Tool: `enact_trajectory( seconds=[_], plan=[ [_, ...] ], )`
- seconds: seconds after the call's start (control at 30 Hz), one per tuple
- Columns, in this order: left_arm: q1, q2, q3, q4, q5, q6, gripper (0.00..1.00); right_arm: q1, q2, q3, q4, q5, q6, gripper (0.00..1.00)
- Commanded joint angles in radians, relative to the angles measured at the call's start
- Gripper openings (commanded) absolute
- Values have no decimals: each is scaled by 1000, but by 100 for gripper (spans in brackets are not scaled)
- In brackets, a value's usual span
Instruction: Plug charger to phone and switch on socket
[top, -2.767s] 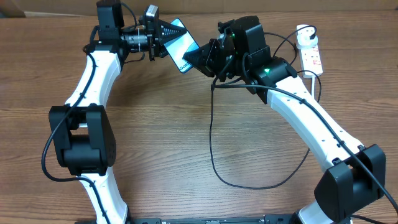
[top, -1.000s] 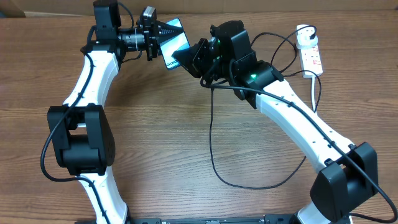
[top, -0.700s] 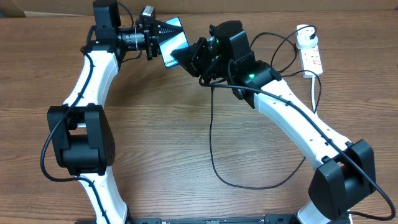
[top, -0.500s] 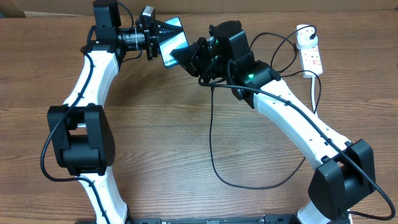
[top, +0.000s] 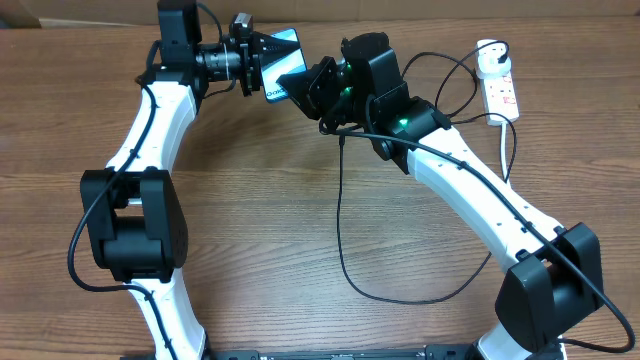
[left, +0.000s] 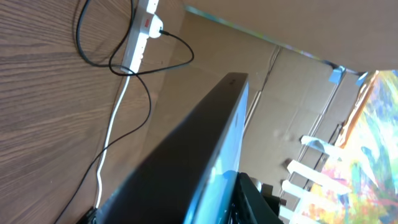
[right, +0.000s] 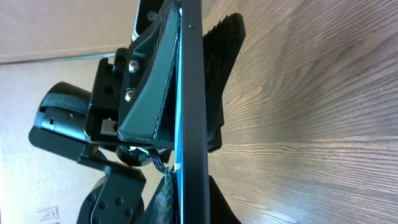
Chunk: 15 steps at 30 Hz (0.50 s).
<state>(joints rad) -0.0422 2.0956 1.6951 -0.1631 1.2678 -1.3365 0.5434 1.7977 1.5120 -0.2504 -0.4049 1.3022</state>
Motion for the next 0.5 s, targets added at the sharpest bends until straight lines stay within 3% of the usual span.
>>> enact_trajectory(
  seconds=[0.0, 0.27, 0.47],
  plan=[
    [-117, -23, 19, -15, -115, -148, 4, 90, 60, -14, -12, -32, -203, 4],
    [-117, -23, 19, -3, -148, -177, 4, 90, 60, -14, -26, -32, -203, 4],
    [-117, -23, 19, 117, -84, -126, 4, 90, 60, -14, -59, -21, -237, 4]
  ],
)
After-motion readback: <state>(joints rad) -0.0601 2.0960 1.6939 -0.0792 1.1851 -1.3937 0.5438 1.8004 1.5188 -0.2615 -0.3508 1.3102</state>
